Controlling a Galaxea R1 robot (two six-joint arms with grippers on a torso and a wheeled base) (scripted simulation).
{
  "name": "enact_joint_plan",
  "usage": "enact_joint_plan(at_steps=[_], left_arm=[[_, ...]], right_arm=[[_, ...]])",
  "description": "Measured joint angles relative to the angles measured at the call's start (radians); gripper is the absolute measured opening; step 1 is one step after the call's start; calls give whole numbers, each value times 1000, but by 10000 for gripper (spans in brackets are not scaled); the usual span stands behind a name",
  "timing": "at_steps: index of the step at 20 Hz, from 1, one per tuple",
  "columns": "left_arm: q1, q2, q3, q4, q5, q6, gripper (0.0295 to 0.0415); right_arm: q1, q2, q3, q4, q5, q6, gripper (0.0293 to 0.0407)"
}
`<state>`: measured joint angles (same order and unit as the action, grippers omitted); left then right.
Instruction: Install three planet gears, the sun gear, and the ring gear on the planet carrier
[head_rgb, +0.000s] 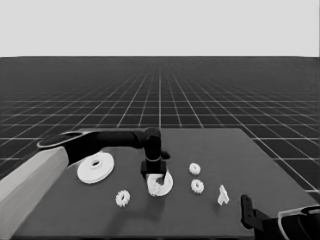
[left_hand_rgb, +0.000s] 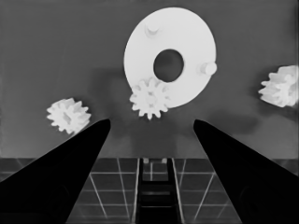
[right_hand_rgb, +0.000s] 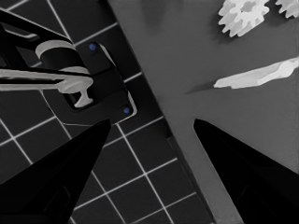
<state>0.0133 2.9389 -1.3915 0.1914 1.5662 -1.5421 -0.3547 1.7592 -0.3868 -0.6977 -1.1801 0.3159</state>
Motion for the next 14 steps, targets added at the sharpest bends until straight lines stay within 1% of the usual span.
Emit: enact_joint_plan(at_steps=[1, 2, 3, 5, 10, 11, 12, 14], left_arm=[[7, -159, 204, 8, 3, -21, 385], [12, -283, 297, 12, 1, -5, 385], [14, -354, 338, 15, -4, 18, 385], [17, -418, 367, 17, -11, 49, 385], [17, -447, 379, 18, -15, 67, 385], [113, -439, 342, 119, -30, 93, 385], [177, -430, 308, 176, -46, 114, 385], [229, -419, 266, 224, -66, 138, 385]], right_arm=[[0, 0, 0, 0, 0, 0, 385], [0, 0, 0, 0, 0, 0, 385], [0, 0, 0, 0, 0, 0, 385], [0, 0, 0, 0, 0, 0, 385], [0, 0, 0, 0, 0, 0, 385], [0, 0, 0, 0, 0, 0, 385], [0, 0, 0, 0, 0, 0, 385], [0, 0, 0, 0, 0, 0, 385]])
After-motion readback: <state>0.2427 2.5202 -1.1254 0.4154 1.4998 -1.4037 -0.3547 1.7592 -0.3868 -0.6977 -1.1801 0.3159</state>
